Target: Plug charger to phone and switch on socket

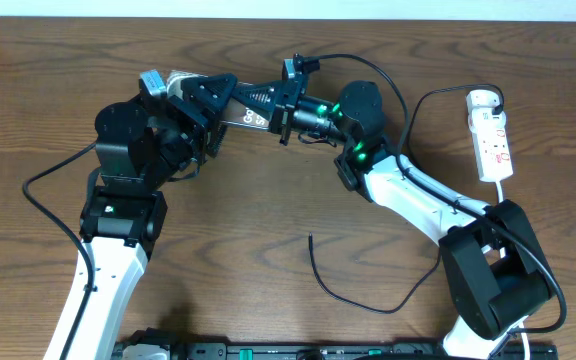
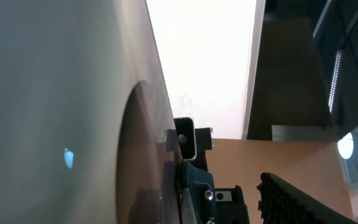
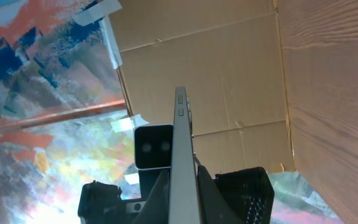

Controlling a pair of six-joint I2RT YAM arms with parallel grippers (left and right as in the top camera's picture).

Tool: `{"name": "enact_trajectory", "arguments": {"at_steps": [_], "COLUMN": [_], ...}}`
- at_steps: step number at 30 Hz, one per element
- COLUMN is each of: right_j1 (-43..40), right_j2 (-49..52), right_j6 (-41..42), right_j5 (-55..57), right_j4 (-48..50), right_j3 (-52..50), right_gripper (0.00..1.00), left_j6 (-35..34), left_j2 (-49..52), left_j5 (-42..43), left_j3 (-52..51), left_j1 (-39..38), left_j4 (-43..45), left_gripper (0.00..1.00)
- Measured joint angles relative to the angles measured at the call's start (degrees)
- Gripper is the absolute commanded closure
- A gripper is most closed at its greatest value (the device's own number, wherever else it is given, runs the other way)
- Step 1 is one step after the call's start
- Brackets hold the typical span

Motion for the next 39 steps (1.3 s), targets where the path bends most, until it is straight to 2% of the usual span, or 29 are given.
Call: {"name": "enact_trajectory", "arguments": {"at_steps": [4,6,39], "right_j1": [0.22,0.31,0.63], "right_j2": [0.00,0.00,1.31], "right_j6": [0.42,0.52,0.61], "right_j5": [0.46,0.63,0.94], "right_j4": [-0.28,-0.33,-1.01], "right_j3": [0.00,0.00,0.00], "right_gripper": [0.99,0.99,0.99], "left_j6": [0.50,0.74,-0.52], "left_j2": [0.00,0.00,4.83], "left_j5": [-0.85,-1.16,-4.02], "left_j3": [0.00,0.00,0.00], "left_j1": [0.00,-0.02,1.79], "left_j4": [-0.02,-0.04,3.04], "left_gripper": [0.31,0.34,0.36]}}
